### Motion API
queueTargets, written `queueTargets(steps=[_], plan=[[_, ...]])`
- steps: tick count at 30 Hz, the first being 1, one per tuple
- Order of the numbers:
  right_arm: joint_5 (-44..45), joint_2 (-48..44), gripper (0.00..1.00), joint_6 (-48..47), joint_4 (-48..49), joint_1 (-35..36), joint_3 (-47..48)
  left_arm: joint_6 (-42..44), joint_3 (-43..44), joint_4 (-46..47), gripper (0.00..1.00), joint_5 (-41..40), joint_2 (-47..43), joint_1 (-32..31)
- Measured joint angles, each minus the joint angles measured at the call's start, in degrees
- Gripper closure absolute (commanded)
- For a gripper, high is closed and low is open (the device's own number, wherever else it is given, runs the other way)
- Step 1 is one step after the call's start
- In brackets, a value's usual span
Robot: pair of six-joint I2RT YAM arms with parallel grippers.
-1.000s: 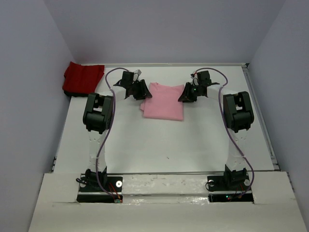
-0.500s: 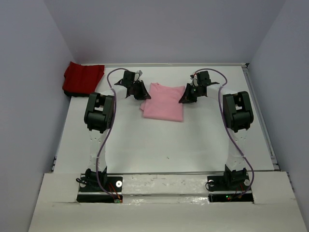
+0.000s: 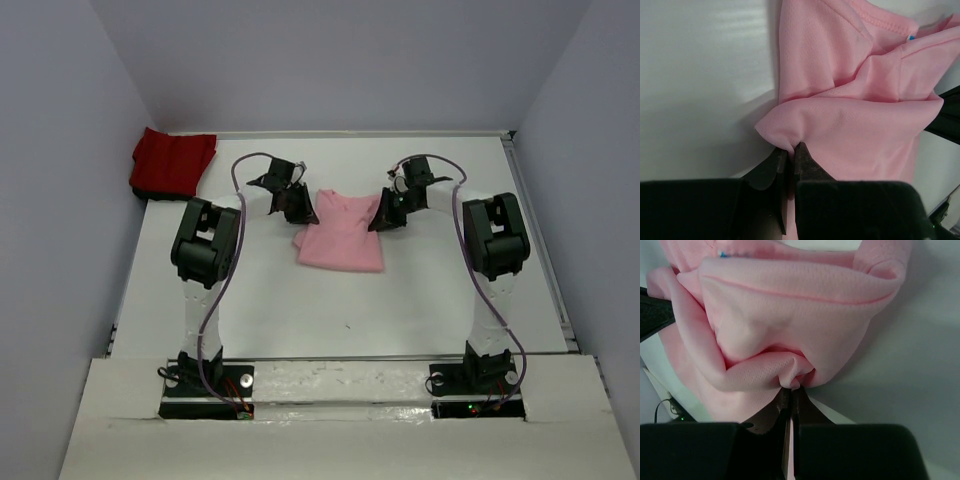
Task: Fold and stack the t-shirts
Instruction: Fold the long partially folded tshirt into a neat square
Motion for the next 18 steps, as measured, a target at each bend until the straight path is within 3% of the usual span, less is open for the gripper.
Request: queueTargets(steps=[12, 18], plan=[[0.4, -13.5, 1.00, -1.0, -7.3, 5.2, -18.7, -4.3, -23.6, 0.1, 0.91, -1.9, -17.0, -5.0], [1.8, -19.9, 1.00, -1.5, -12.4, 5.2, -24.5, -6.5, -29.3, -1.9, 0.93, -2.4, -22.1, -5.2]])
